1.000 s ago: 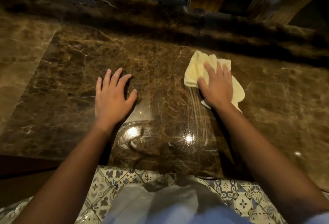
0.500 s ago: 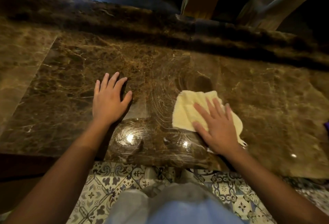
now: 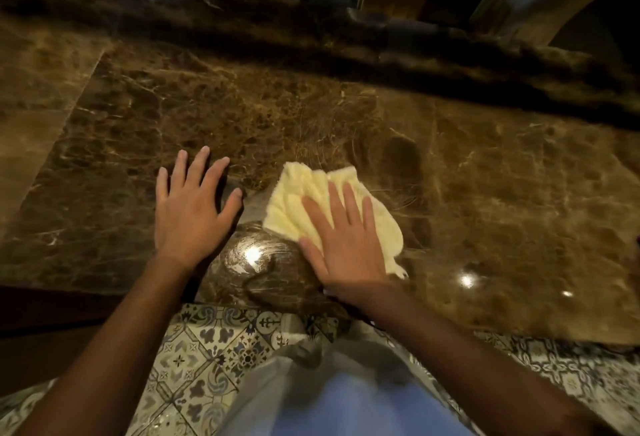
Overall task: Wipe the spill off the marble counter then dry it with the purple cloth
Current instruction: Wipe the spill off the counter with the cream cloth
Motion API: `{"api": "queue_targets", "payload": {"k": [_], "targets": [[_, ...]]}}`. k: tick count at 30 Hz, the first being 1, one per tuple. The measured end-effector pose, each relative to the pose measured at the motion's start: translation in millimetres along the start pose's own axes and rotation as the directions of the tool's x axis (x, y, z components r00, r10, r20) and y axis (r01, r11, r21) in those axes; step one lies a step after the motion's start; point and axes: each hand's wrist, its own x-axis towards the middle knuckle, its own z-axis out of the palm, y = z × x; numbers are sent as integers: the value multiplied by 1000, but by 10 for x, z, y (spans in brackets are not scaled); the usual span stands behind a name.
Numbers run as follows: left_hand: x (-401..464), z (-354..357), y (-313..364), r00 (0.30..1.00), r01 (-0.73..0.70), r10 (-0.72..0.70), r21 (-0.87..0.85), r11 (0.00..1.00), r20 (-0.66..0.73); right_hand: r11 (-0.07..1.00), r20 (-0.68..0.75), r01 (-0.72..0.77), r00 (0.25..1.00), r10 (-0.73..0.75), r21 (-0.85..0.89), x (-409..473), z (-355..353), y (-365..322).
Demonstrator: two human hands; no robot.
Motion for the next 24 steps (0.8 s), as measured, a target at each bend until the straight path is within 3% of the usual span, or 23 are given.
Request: {"api": "queue_targets", "payload": {"k": [3, 9, 14, 16, 20, 24], "targets": [[-4, 8, 5, 1000, -1, 1, 15, 1000, -8, 1000, -22, -8, 1000, 9, 7, 649, -55, 173], [1, 6, 5, 1000, -10, 11, 41, 999, -12, 939, -46, -345, 938, 344, -2, 1429, -383, 1174], [30, 4, 25, 1000, -11, 12, 51, 999, -18, 902, -113, -431, 895, 432, 31, 1935, -515, 1320], [28, 2, 24, 1000, -12, 13, 52, 999, -15, 928, -86, -370, 924, 373, 48, 2112, -539, 1149], [30, -6, 11, 1000, -7, 7, 34, 999, -10, 996, -47, -44, 998, 47, 74, 1999, -405, 704], [24, 1, 6, 1000, 3, -3, 7, 1000, -24, 969, -15, 200, 980, -200, 143, 1320, -263, 375]]}}
